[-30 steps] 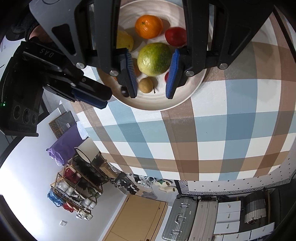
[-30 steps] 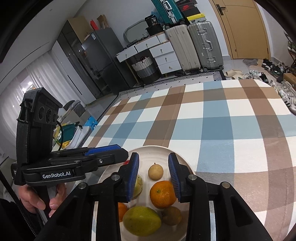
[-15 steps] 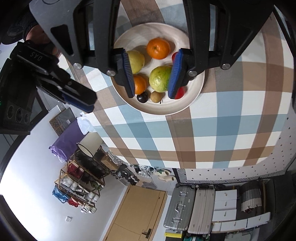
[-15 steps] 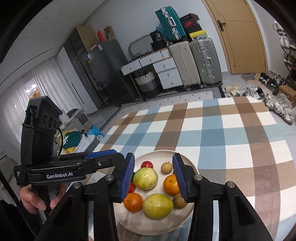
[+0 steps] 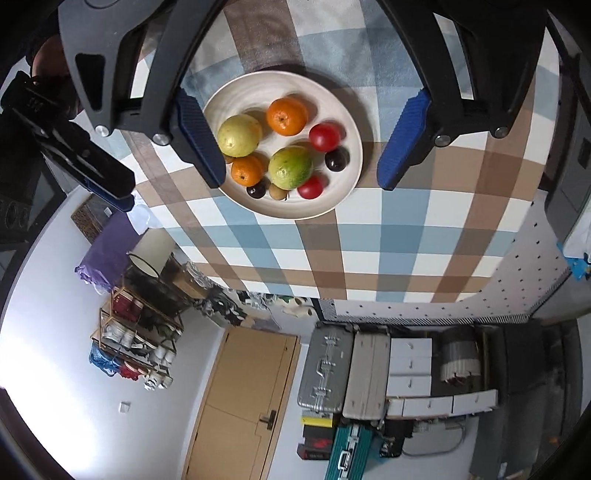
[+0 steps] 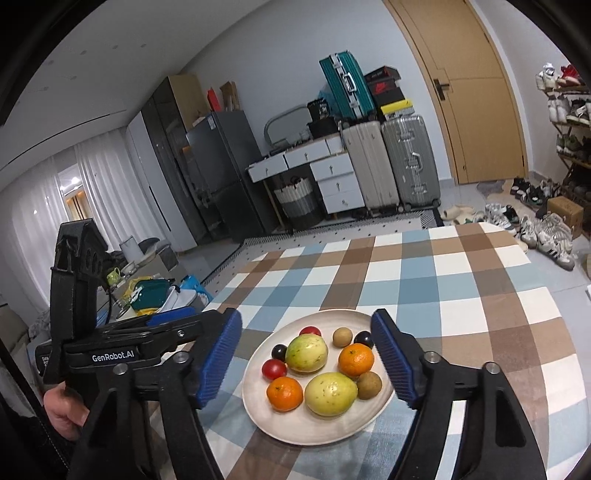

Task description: Organize fruits

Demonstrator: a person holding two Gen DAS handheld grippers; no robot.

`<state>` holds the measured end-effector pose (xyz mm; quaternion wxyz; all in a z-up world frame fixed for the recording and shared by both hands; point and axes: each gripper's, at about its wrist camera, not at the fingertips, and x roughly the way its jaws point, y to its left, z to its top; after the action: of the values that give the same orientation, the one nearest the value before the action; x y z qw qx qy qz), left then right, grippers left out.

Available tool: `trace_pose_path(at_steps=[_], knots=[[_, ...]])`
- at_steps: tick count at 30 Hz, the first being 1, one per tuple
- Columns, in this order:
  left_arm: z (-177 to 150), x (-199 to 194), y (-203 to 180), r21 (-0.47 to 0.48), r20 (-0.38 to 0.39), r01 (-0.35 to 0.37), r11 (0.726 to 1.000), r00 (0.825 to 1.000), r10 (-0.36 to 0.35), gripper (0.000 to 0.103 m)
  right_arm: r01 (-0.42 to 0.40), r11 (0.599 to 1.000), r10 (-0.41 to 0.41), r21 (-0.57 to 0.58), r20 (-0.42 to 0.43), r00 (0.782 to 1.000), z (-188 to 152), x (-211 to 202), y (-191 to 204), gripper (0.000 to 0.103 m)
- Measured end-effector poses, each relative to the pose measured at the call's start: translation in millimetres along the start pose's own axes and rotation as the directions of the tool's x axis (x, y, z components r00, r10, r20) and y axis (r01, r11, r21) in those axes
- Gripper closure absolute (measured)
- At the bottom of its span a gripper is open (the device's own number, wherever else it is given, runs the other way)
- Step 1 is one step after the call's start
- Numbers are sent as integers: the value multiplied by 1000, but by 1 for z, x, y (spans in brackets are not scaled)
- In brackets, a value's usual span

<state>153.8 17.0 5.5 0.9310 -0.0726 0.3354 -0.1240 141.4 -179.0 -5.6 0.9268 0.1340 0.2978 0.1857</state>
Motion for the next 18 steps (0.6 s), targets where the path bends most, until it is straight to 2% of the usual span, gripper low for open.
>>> trace_pose_path(at_steps=[1,4,6,11,14,18], knots=[[-4,-5,-1,8,17,-7,1000,1000,7,16,3,1000,-3,-1,8,1000,-2,-2,0,20],[-16,-19,-3,31,77,-41,999,996,39,1,16,1000,-15,-7,51,999,-10,-11,3,13],[-22,-28,-6,48,124,-54,997,991,48,1,31,999,-28,-27,85,996,-15,-19,6,11],[-35,-43,-9,51,181,-77,996,981,66,1,86,990,-67,-112,166,984,-28,-33,20,6],[-43,-49,-8,47,228,-96,994,970,83,1,104,986,-74,-134,216,974,-36,-41,25,1],[-57,-57,-7,60,291,-126,990,951,104,1,163,975,-121,-152,251,960,-48,-45,28,1]])
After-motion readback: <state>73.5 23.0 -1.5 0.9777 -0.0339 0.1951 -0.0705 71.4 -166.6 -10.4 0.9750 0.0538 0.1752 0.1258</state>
